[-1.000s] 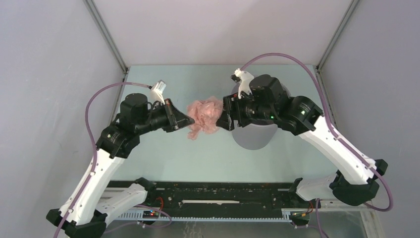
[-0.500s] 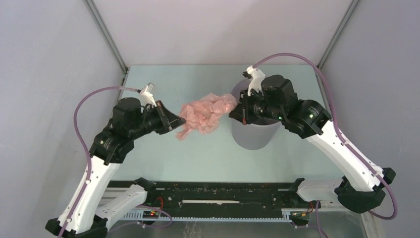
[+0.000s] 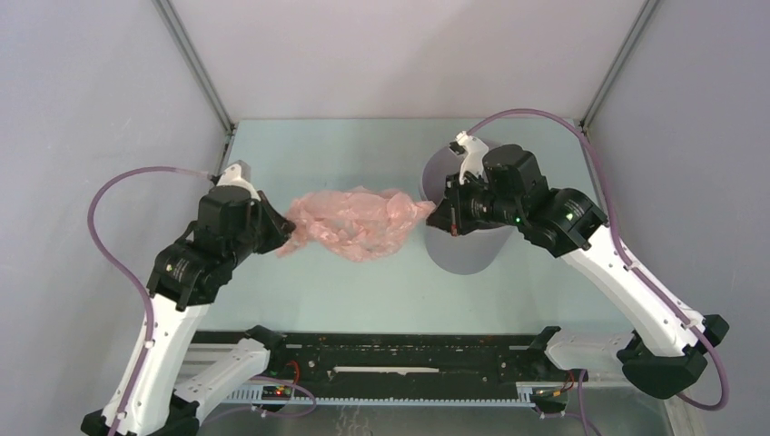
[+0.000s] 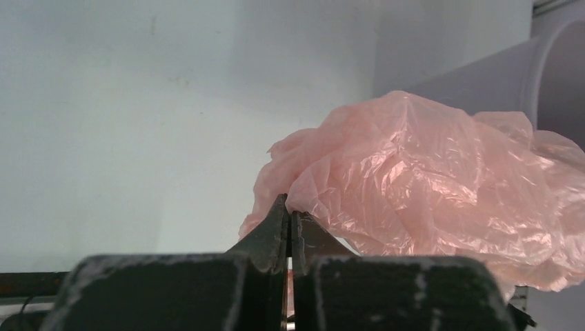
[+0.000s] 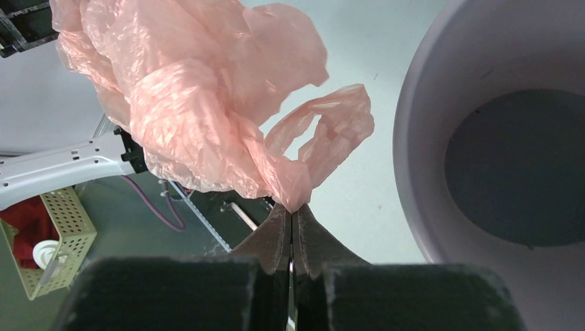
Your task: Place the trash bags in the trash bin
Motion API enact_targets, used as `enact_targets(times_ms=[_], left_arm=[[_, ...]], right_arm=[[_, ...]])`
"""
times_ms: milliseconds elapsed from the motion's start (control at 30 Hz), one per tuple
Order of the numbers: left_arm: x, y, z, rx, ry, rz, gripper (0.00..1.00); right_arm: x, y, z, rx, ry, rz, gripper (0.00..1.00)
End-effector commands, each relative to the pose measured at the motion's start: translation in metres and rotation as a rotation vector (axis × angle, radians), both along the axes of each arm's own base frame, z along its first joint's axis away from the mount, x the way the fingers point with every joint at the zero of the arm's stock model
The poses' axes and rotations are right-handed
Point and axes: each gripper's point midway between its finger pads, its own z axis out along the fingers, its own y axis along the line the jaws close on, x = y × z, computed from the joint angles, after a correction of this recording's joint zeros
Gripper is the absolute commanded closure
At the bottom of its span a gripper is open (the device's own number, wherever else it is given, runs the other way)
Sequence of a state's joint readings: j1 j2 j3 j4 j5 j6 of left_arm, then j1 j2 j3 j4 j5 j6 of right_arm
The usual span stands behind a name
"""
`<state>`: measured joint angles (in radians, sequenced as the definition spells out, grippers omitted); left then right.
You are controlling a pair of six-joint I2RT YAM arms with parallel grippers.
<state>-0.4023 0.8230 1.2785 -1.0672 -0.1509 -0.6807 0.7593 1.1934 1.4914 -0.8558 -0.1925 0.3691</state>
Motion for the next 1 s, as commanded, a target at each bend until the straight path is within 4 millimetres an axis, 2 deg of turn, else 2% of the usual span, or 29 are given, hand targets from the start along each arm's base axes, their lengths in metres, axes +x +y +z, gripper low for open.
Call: enact_targets(times_ms=[0, 133, 367, 667, 767, 867, 900, 967], left_arm=[[-0.004, 0.026, 0.006, 0.095, -0.014, 0.073, 1.0], [-0.009, 0.027, -0.007, 0.1, 0.036, 0.081, 1.0], [-0.03, 0.04, -0.04, 0.119, 0.161, 0.152, 1.0], [-0.033, 0.046, -0.069, 0.231, 0.296, 0.116, 1.0], [-0.033, 0.035, -0.077, 0.164, 0.302, 0.112, 1.0], [-0.026, 0.01, -0.077, 0.035, 0.241, 0.042, 0.97], [-0.024, 0.0, -0.076, -0.007, 0.224, 0.006, 0.91], [-0.019, -0.017, -0.066, -0.067, 0.162, -0.083, 0.7]], right_arm=[[-0.004, -0.015, 0.014, 0.008, -0.055, -0.015, 1.0], [-0.003, -0.014, 0.016, 0.002, -0.065, -0.003, 1.0], [-0.003, -0.006, 0.024, -0.025, -0.094, 0.038, 1.0], [0.026, -0.021, 0.035, -0.02, -0.13, -0.081, 1.0], [0.026, -0.024, 0.042, -0.008, -0.123, -0.087, 1.0], [0.024, -0.018, 0.045, 0.015, -0.122, -0.053, 1.0], [0.022, -0.014, 0.045, 0.022, -0.111, -0.03, 1.0], [0.019, -0.004, 0.046, 0.035, -0.093, 0.016, 1.0]])
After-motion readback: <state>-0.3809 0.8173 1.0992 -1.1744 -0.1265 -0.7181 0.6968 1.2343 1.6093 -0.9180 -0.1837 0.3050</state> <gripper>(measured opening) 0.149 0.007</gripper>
